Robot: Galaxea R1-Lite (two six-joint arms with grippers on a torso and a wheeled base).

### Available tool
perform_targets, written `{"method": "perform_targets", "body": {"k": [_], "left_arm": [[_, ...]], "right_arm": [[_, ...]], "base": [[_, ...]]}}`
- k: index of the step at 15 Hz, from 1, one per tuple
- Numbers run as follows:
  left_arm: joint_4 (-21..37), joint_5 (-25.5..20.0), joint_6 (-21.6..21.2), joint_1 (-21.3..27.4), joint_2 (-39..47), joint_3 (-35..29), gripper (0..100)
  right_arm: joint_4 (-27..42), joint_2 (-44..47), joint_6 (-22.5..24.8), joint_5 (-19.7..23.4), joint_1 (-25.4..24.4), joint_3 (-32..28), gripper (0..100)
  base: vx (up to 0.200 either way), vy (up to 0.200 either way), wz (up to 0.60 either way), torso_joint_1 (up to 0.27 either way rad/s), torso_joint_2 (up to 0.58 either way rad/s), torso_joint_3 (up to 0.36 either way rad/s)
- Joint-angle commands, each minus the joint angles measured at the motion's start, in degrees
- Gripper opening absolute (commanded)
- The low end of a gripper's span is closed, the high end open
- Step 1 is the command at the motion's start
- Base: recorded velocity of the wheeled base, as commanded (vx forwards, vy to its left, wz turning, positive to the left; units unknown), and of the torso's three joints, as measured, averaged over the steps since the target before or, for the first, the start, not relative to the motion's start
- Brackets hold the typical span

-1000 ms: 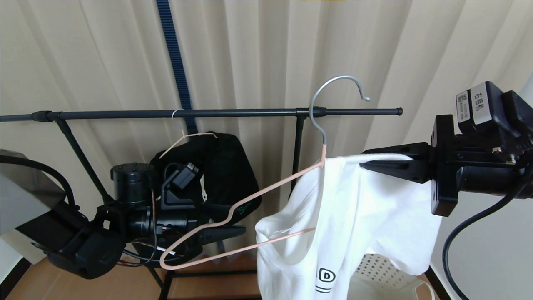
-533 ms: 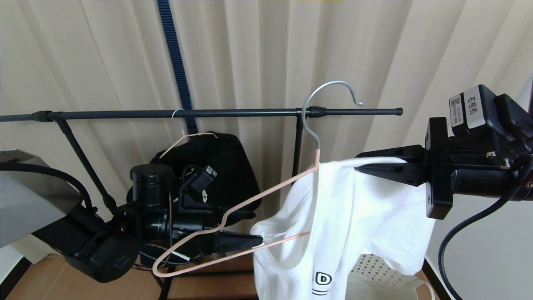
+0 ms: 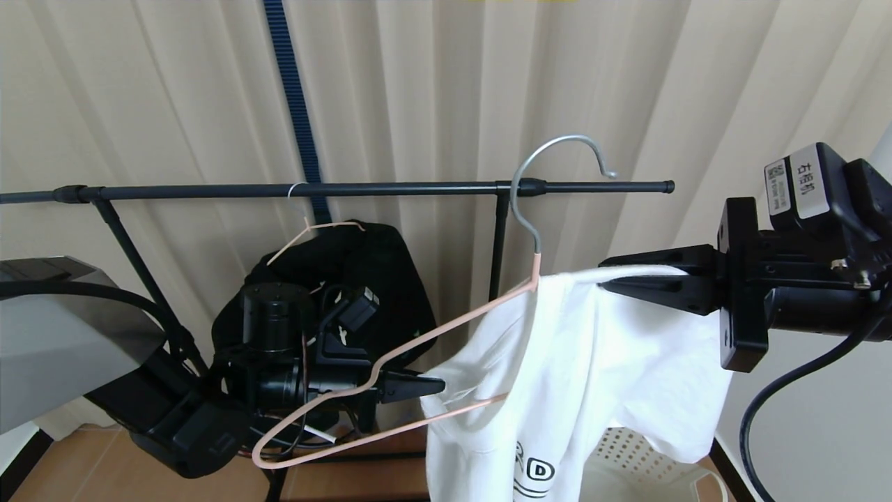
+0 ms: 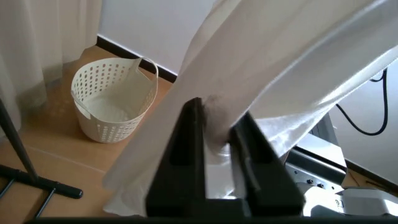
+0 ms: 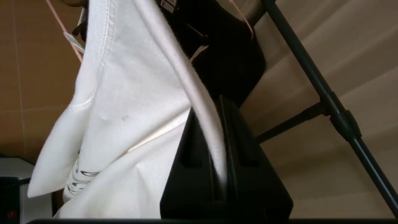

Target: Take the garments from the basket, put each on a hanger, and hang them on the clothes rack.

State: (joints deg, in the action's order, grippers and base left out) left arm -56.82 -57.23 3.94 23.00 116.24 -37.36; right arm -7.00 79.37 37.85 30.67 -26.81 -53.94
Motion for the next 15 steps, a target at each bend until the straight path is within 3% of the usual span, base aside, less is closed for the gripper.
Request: {"method": "perform_targets", "body": {"k": [1, 8, 12, 15], "left_arm": [[0.0, 0.0, 0.0, -2.3, -2.6, 1.8, 0], [0.0, 0.0, -0.2, -8.2, -10.9, 8.1, 0], [-0.1, 0.0, -0.2, -9.8, -12.5, 9.2, 0], [-0.1, 0.0, -0.2, -10.5, -13.1, 9.3, 0]], "right_arm": [[0.0, -1.2, 0.0, -0.1, 1.9, 0.6, 0], [-0.6, -0.6, 0.5, -0.8, 11.1, 0.9, 0], [-9.9, 0.5, 0.7, -5.4, 12.7, 4.6, 0], [-11.5, 1.1, 0.8, -6.2, 13.6, 6.3, 0]], "base": [[0.000, 0.000, 0.00, 0.000, 0.00, 0.000], [0.000, 0.000, 0.00, 0.000, 0.00, 0.000], [0.000, 0.000, 0.00, 0.000, 0.00, 0.000], [0.000, 0.000, 0.00, 0.000, 0.00, 0.000]]}}
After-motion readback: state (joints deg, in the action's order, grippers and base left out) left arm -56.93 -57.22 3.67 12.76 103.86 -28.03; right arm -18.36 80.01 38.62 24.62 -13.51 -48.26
